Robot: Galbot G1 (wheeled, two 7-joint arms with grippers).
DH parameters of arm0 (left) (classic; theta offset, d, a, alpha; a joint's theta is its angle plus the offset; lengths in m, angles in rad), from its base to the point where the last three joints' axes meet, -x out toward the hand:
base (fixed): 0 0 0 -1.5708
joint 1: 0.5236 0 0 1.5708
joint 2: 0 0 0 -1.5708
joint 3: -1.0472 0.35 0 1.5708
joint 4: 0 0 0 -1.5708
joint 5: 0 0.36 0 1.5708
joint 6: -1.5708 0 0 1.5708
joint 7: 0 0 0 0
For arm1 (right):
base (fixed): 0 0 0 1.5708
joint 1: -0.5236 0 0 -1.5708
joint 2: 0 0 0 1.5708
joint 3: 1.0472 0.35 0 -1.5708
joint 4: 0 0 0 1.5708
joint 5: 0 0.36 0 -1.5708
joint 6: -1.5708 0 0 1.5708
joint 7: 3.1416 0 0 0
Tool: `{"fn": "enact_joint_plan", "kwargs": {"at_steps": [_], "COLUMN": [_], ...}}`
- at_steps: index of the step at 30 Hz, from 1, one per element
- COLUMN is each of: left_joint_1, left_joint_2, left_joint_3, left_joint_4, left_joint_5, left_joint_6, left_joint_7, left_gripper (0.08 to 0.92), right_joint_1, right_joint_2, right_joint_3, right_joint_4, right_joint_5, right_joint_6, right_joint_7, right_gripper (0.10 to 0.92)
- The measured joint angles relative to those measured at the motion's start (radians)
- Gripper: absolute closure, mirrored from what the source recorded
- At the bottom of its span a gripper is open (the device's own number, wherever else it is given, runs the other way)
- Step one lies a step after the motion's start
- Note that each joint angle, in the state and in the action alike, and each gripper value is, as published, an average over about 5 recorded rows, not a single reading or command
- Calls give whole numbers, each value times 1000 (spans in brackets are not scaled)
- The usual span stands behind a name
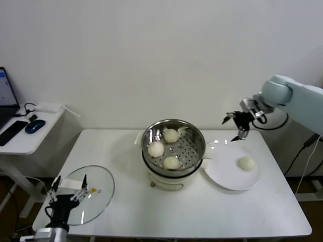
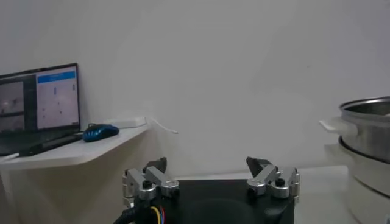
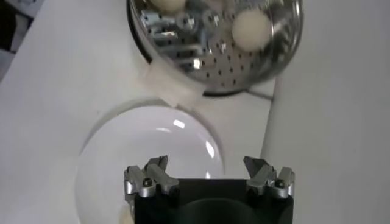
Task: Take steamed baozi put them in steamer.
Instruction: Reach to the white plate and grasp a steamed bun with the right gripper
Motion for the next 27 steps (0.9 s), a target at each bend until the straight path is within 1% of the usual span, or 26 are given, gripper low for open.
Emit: {"fn": "enact_joint_plan", "kwargs": {"at_steps": [4, 10, 27], "left_joint_1": [5, 15, 20], "left_joint_2": [0, 0, -1], "left_joint_3": [-1, -5, -13], "left_joint_4": [-1, -5, -3], "left_joint_5": [0, 0, -4], "left_joint_6": [-1, -3, 1], "left_joint_7": [0, 0, 0], "left_gripper": [177, 177, 177], "right_joint_1": [-85, -206, -456], "right_joint_2": [-24, -28, 65], "right_joint_3": [61, 152, 345], "right_joint_4": [-38, -106, -307], "right_joint_5": [-37, -132, -357], "right_joint_6": [-31, -41, 6], "right_joint_7": [2, -5, -9], "right_gripper": [203, 203, 203]}}
